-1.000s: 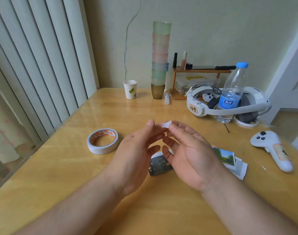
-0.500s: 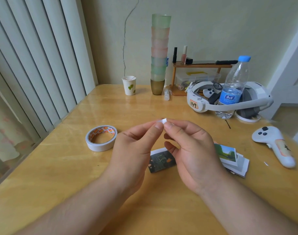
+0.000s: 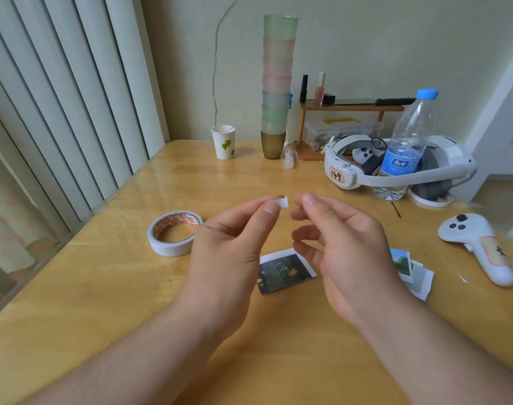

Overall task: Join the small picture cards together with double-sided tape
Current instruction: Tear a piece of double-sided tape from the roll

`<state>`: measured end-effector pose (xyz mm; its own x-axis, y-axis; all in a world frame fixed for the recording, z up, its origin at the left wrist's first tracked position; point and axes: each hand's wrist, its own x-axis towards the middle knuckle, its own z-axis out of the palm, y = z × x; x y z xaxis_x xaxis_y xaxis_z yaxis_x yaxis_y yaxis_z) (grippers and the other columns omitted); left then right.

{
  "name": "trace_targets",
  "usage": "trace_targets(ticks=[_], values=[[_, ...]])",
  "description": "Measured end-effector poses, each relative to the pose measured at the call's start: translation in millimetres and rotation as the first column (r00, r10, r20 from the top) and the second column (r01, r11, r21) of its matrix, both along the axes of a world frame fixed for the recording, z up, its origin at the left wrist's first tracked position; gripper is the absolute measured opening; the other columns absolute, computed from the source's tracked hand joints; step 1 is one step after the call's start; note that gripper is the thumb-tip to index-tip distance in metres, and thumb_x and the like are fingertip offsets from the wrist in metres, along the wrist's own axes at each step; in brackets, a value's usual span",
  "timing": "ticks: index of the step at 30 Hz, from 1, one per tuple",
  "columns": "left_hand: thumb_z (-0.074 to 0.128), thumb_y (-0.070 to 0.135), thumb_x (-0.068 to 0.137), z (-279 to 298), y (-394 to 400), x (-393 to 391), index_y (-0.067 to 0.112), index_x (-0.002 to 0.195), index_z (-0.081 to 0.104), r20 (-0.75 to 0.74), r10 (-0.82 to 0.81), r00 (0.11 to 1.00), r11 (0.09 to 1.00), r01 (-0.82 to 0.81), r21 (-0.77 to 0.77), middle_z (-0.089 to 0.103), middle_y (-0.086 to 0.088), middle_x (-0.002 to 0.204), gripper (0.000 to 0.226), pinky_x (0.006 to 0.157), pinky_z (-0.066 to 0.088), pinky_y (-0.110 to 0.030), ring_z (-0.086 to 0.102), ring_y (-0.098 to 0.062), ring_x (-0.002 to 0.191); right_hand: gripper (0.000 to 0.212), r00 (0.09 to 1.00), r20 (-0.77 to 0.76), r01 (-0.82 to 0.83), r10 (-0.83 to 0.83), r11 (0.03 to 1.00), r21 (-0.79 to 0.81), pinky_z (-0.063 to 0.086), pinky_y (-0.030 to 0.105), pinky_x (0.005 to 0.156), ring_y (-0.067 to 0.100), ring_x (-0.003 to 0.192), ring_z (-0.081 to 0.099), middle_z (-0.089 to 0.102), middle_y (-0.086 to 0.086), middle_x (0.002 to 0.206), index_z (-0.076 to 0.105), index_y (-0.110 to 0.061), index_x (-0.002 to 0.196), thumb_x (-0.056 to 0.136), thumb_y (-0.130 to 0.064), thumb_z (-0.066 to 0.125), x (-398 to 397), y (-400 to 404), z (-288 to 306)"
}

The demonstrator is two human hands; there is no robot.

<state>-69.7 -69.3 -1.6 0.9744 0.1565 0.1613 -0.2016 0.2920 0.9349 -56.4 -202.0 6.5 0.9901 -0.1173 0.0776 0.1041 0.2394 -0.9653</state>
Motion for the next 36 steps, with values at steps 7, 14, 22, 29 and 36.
trace_targets(ticks=[7, 14, 22, 29, 36], values=[[0.065, 0.029, 0.082, -1, 1, -1, 0.018, 0.093, 0.084, -0.077, -0.194, 0.978, 0.977, 0.185, -0.11, 0.058, 0.003, 0.082, 0.025, 0.083, 0.039, -0.033, 0.053, -0.012, 0.082, 0.015, 0.983, 0.131, -0.121, 0.127, 0.991, -0.053, 0.055, 0.036, 0.081, 0.017, 0.083, 0.066, 0.079, 0.007, 0.096, 0.081, -0.02, 0.093, 0.086, -0.03, 0.072, -3, 1, -1], [0.048, 0.047, 0.082, -4, 9, -1, 0.013, 0.108, 0.083, -0.072, -0.334, 0.94, 0.931, 0.316, -0.184, 0.057, -0.001, 0.086, 0.056, 0.085, 0.036, -0.037, 0.052, -0.016, 0.083, 0.004, 0.869, 0.489, 0.265, -0.072, 0.902, -0.339, 0.056, 0.034, 0.072, 0.015, 0.074, 0.067, 0.073, -0.006, 0.082, 0.076, -0.026, 0.09, 0.093, -0.022, 0.076, 4, -15, -4], [0.04, 0.062, 0.087, -16, 9, -9, 0.028, 0.133, 0.071, 0.16, -0.248, 0.956, 0.938, 0.195, 0.287, 0.064, 0.011, 0.103, 0.065, 0.097, 0.041, -0.041, 0.057, -0.01, 0.106, 0.009, 0.685, 0.728, 0.491, -0.019, 0.75, -0.442, 0.06, 0.029, 0.074, 0.011, 0.083, 0.072, 0.074, -0.008, 0.091, 0.077, -0.017, 0.097, 0.091, -0.012, 0.073, -1, -13, -8], [0.048, 0.067, 0.09, -13, 11, -11, 0.006, 0.134, 0.066, 0.289, -0.208, 0.934, 0.904, 0.072, 0.421, 0.063, 0.025, 0.097, 0.078, 0.09, 0.047, -0.017, 0.057, 0.002, 0.098, 0.01, 0.754, 0.656, 0.357, -0.028, 0.856, -0.373, 0.057, 0.026, 0.075, 0.015, 0.08, 0.075, 0.076, -0.01, 0.087, 0.077, -0.024, 0.094, 0.091, -0.015, 0.074, -6, -14, -3], [0.037, 0.049, 0.103, -12, 11, -11, 0.02, 0.148, 0.058, 0.433, -0.177, 0.884, 0.775, -0.146, 0.615, 0.055, 0.007, 0.098, 0.057, 0.092, 0.042, -0.021, 0.056, -0.018, 0.105, 0.016, 0.789, 0.614, 0.27, 0.01, 0.892, -0.362, 0.054, 0.019, 0.074, 0.009, 0.077, 0.074, 0.077, -0.012, 0.084, 0.077, -0.027, 0.093, 0.09, -0.012, 0.076, -8, -12, 0]])
